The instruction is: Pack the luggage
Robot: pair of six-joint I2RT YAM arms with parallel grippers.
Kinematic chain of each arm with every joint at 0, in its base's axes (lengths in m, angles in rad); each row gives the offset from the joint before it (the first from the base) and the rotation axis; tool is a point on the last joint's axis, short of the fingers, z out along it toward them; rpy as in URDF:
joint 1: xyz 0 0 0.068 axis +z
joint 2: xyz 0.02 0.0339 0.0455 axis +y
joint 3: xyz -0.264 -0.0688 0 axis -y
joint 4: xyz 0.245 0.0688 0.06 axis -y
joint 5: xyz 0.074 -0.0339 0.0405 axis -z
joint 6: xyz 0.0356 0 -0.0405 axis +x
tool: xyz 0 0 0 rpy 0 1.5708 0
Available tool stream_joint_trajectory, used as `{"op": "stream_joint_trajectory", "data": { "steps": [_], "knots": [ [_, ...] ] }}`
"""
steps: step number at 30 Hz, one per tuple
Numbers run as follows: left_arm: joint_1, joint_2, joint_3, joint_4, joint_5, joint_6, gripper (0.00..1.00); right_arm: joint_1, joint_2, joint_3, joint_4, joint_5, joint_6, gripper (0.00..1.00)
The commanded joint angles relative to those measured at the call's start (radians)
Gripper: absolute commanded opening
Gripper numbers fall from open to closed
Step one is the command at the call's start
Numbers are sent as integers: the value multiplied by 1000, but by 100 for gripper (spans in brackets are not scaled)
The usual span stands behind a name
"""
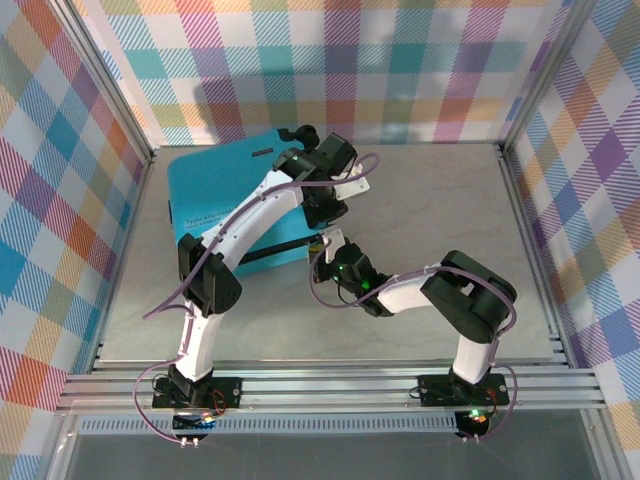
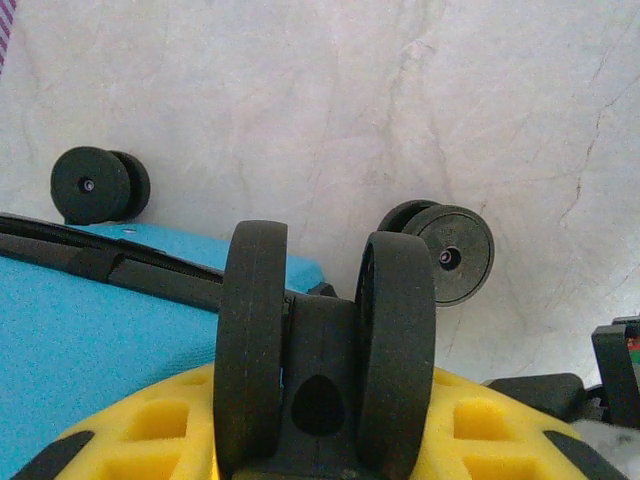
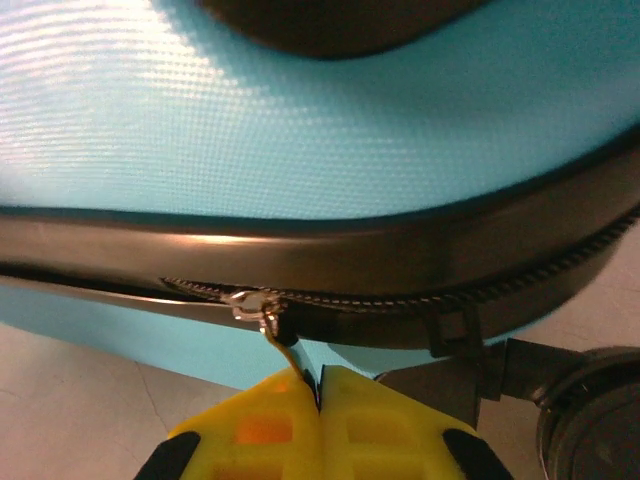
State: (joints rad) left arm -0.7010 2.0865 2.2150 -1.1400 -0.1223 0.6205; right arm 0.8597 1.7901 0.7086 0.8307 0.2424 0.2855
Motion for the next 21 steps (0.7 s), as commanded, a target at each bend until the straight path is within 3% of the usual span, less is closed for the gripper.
{"op": "stream_joint_trajectory", "data": {
  "steps": [1, 8, 12, 21],
  "knots": [
    [5, -153, 1, -46, -13, -59, 7, -122, -19, -8, -132, 179, 151, 0],
    [7, -162, -21, -38, -13, -61, 7, -154, -34, -14, -182, 226, 197, 0],
    [8, -155, -21, -38, -20, -60, 7, -156, -49, -83, -22, 179, 126, 0],
    [17, -151, -18, -26, -35, -66, 6, -195, -73, -67, -142, 229, 149, 0]
  ]
}}
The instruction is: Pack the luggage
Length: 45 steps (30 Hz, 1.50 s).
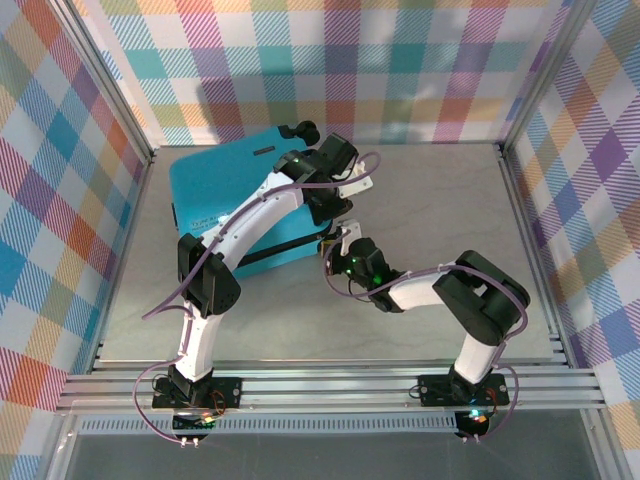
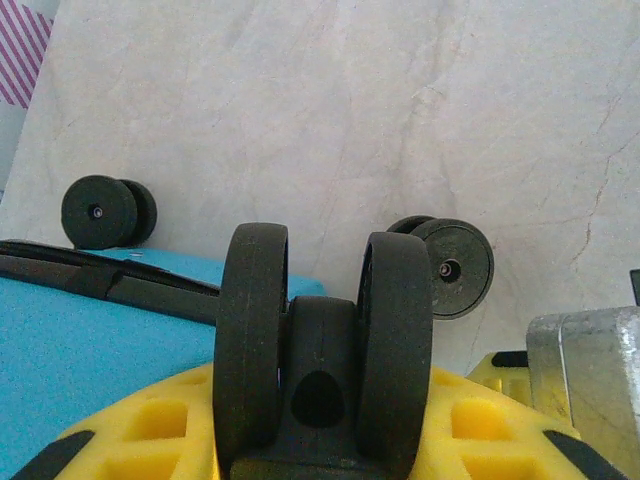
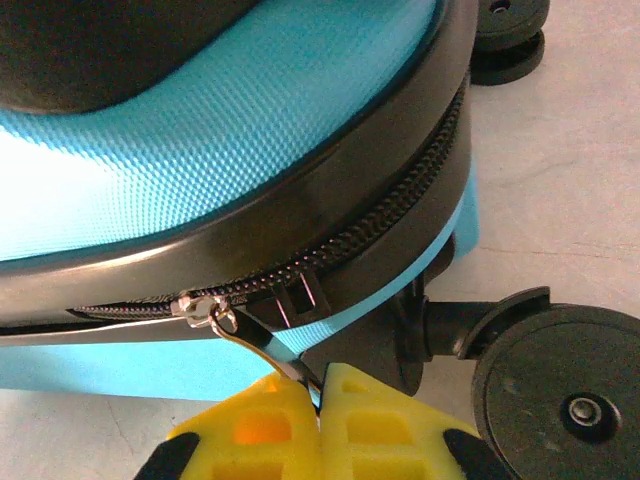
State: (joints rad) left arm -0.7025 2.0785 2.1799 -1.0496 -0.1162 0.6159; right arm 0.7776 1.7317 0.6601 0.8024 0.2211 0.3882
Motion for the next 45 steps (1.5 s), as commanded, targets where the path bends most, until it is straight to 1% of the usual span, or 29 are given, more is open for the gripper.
{"op": "stream_joint_trajectory", "data": {
  "steps": [1, 4, 8, 10, 13, 15, 18, 19, 25, 27, 28, 30, 35, 39, 43, 45],
  "knots": [
    [20, -144, 17, -116, -41, -61, 6, -117, -14, -11, -124, 252, 51, 0],
    [20, -147, 17, -122, -41, -62, 6, -144, -17, -4, -128, 246, 42, 0],
    [21, -153, 9, -124, -41, -61, 6, -208, -29, 9, -160, 207, 41, 0],
    [23, -153, 9, -125, -45, -62, 6, -211, -51, -22, -95, 162, -7, 0],
    [24, -153, 6, -124, -38, -59, 6, -224, -62, -8, -148, 175, -18, 0],
    [26, -154, 4, -124, -33, -58, 6, -244, -55, 6, -155, 149, -24, 0],
    [26, -155, 1, -124, -24, -58, 6, -248, -47, 40, -164, 122, -52, 0],
    [26, -155, 1, -123, -25, -58, 6, -251, -47, 34, -142, 91, -63, 0],
    [26, -162, -2, -121, -27, -54, 6, -247, -49, -95, 127, -186, -85, 0],
    [26, -168, -4, -117, -18, -54, 5, -247, -49, -91, 138, -281, -73, 0],
    [26, -172, -8, -110, -16, -54, 6, -247, -49, -90, 143, -314, -61, 3],
    [26, -181, -9, -86, -21, -60, 4, -245, -49, -98, 176, -355, -26, 14],
    [26, -216, 1, -32, -12, -79, 3, -232, -73, -112, 219, -409, 15, 26],
    [26, -255, 3, 5, -1, -104, 2, -208, -90, -117, 242, -448, 15, 28],
    [26, -295, -14, 29, 34, -114, 2, -198, -89, -105, 241, -446, 28, 29],
    [25, -313, -30, 41, 55, -118, 2, -196, -81, -98, 244, -469, 30, 33]
  ]
}}
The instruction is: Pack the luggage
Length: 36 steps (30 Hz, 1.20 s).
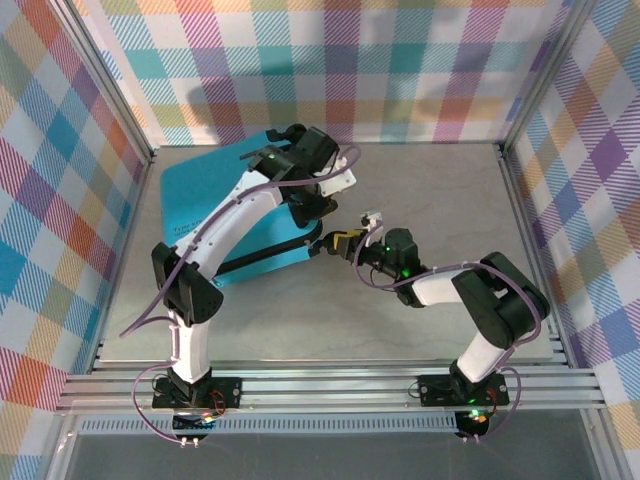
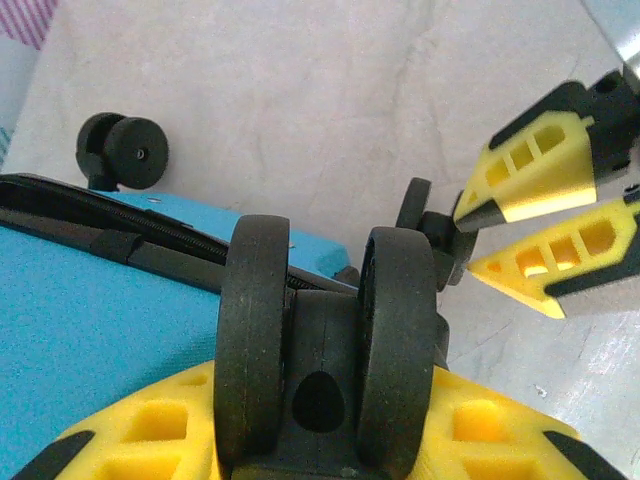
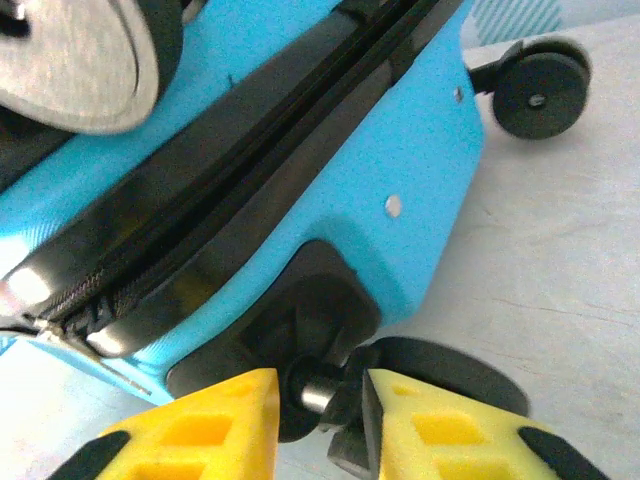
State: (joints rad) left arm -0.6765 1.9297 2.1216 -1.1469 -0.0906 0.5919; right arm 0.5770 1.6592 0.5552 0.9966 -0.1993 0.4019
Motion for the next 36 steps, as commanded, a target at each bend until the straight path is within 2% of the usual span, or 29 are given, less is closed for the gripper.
{"op": "stream_joint_trajectory", "data": {
  "steps": [1, 4, 9, 14, 27, 30, 36],
  "knots": [
    [-1, -173, 22, 145, 39, -95, 2, 5, -6, 13, 43, -62, 17, 36],
    [-1, -202, -14, 166, 83, -95, 2, 12, 12, 26, 36, -95, 16, 46],
    [-3, -235, -74, 186, 145, -93, 2, 24, 41, 35, 62, -112, 34, 48],
    [-4, -226, -80, 203, 123, -106, 1, 57, 57, 23, 104, -130, 21, 44],
    [-10, -174, -82, 250, 179, -118, 1, 134, 79, 59, 108, -92, 36, 36],
    [-10, -156, -74, 257, 197, -120, 1, 161, 92, 67, 84, -49, 45, 34],
    [-14, -121, -52, 246, 204, -126, 1, 174, 126, 87, 130, -52, 97, 32]
  ]
}}
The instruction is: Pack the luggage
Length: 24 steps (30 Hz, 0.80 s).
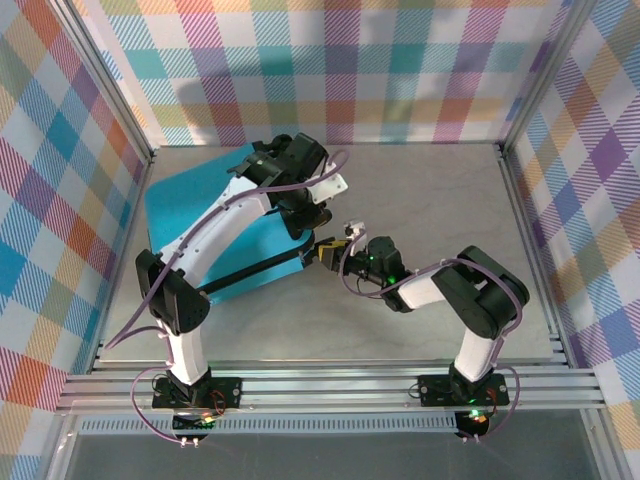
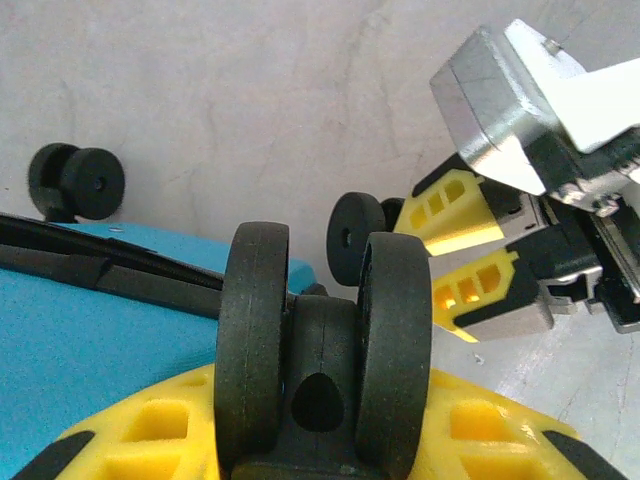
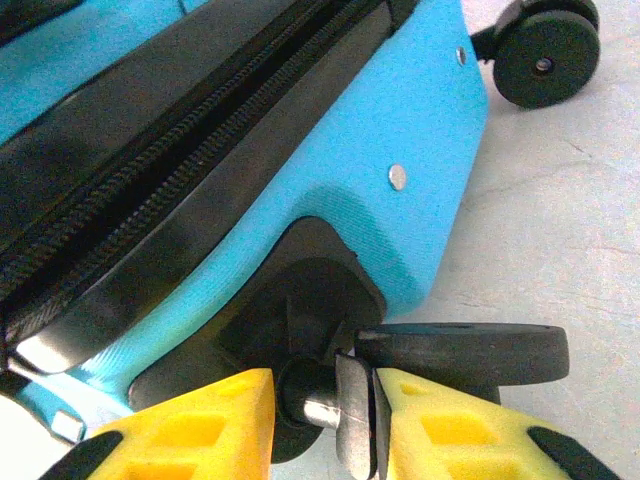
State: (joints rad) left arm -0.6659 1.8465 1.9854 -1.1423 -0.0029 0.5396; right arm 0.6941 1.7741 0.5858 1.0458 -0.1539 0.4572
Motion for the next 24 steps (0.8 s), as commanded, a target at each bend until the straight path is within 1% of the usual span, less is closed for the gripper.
{"op": "stream_joint_trajectory", "data": {
  "steps": [1, 10, 16, 18, 20, 22, 24],
  "knots": [
    [-25, -33, 87, 238, 117, -73, 1, 62, 9, 58, 81, -98, 44, 32],
    [-27, -24, 64, 265, 110, -92, 1, 85, -21, 67, 87, -81, 63, 32],
    [-27, -21, 62, 312, 94, -97, 0, 88, -50, 45, 143, -33, 132, 30],
    [-27, -35, 37, 344, 108, -94, 0, 92, -81, 15, 151, -19, 115, 30],
    [-27, -77, -42, 419, 143, -91, 0, 97, -106, -16, 153, -6, 87, 30],
    [-27, -113, -99, 490, 152, -97, 0, 97, -113, -35, 155, -5, 70, 30],
    [-25, -121, -108, 515, 154, -108, 0, 97, -110, -52, 164, -20, 45, 30]
  ]
}}
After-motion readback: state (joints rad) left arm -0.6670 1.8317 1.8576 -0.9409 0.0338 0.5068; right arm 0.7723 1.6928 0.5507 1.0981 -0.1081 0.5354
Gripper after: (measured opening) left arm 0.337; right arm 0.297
